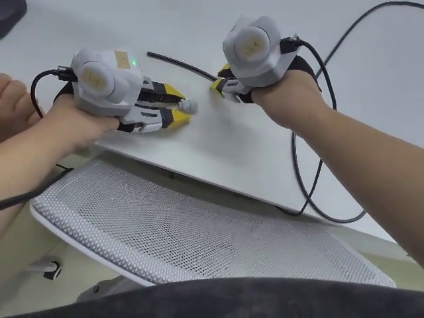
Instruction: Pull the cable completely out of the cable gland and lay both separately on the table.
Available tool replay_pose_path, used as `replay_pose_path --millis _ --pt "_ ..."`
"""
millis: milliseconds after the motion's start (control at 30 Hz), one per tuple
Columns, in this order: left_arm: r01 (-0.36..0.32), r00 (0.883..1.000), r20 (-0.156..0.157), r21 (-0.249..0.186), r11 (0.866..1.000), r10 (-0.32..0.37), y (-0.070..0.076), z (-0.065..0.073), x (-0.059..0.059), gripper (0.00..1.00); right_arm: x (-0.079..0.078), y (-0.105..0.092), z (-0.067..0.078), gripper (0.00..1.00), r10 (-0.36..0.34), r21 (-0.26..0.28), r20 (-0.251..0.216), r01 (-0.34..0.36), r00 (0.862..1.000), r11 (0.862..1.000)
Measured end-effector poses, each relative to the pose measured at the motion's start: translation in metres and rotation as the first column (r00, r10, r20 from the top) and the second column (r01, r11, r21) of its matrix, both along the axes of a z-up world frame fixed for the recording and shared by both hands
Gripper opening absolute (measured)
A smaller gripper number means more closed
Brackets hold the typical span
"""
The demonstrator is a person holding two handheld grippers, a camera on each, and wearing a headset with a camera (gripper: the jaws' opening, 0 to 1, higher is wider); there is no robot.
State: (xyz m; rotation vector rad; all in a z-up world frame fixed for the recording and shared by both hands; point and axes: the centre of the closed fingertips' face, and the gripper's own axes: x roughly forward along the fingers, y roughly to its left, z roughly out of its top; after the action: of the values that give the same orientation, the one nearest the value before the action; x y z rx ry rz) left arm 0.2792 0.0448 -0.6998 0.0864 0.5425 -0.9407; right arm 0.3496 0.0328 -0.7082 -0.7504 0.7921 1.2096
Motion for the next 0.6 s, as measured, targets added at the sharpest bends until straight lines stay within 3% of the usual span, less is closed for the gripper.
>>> replay_pose_path --millis 200,333,467,600 --pt "-0.014 1.000 0.007 0.000 1.000 0.014 0.008 0.008 -0.001 0.29 0.003 -0.001 0.015 0.20 -0.033 0.062 0.015 0.032 0.999 0.998" --pt "-0.021 1.000 0.005 0.002 1.000 0.021 0.012 0.014 -0.005 0.33 -0.004 -0.005 0.031 0.25 -0.068 0.109 0.002 0.067 0.998 0.992" --pt "-0.036 0.999 0.001 -0.004 0.999 0.036 0.013 0.023 -0.013 0.42 -0.005 -0.018 0.042 0.29 -0.075 0.120 0.031 0.071 0.997 0.990" --pt "-0.055 0.998 -0.009 -0.028 0.998 0.055 0.015 0.035 -0.022 0.47 -0.009 -0.034 0.059 0.32 -0.128 0.170 0.010 0.124 0.992 0.978"
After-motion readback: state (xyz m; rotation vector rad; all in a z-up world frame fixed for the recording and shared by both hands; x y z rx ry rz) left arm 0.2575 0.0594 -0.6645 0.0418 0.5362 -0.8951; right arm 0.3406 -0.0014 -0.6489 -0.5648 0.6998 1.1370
